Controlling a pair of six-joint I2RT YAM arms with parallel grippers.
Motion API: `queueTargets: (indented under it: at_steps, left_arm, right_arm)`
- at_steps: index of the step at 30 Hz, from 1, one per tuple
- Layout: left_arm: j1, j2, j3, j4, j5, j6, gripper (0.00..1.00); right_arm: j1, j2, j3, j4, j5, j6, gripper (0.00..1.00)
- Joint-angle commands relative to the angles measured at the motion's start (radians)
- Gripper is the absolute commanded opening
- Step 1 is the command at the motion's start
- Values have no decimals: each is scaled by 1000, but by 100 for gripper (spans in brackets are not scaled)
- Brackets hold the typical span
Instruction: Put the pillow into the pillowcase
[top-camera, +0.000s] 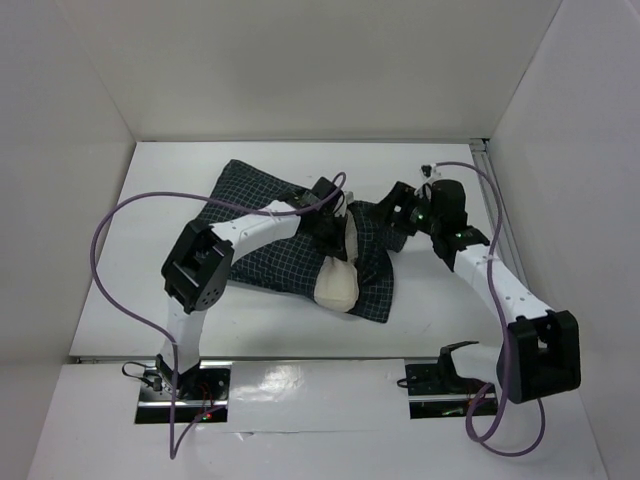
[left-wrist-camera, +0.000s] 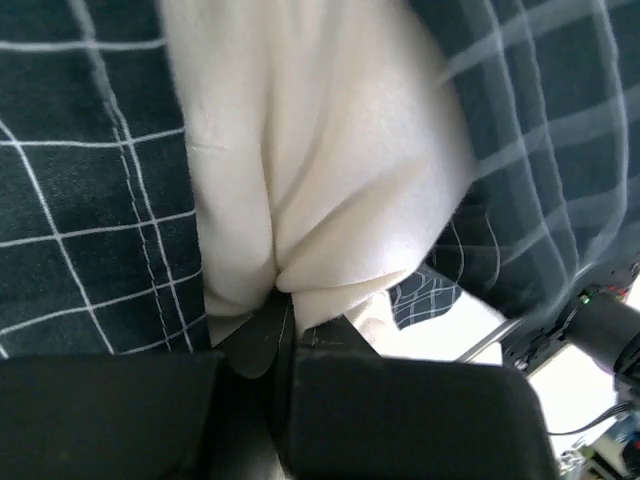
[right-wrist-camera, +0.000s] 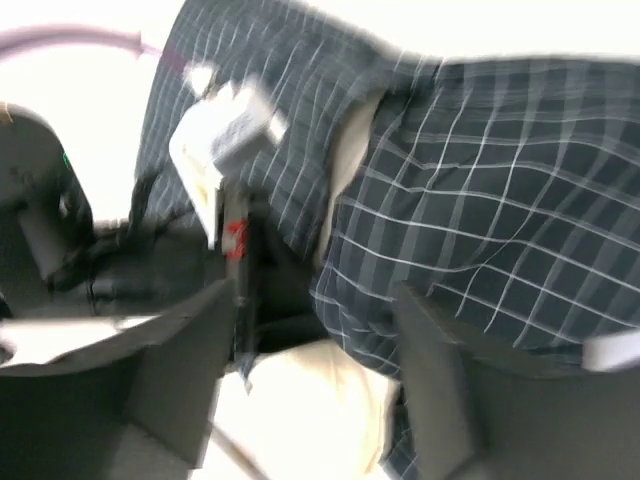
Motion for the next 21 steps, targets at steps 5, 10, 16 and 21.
queueTargets:
  at_steps: [5, 10, 16, 21]
  left_arm:
    - [50, 1, 103, -166, -60, -19, 0]
    - [61, 23, 140, -166, -42, -28, 0]
    - [79, 50, 176, -166, -42, -28, 0]
    - [88, 61, 186, -166, -29, -37, 0]
  right_arm:
    - [-16, -59, 95, -203, 324, -102, 86]
    - [41, -123, -41, -157, 269, -58, 76]
    - [226, -21, -90, -60, 311, 5, 74]
    - [283, 161, -41, -3, 333, 16, 73]
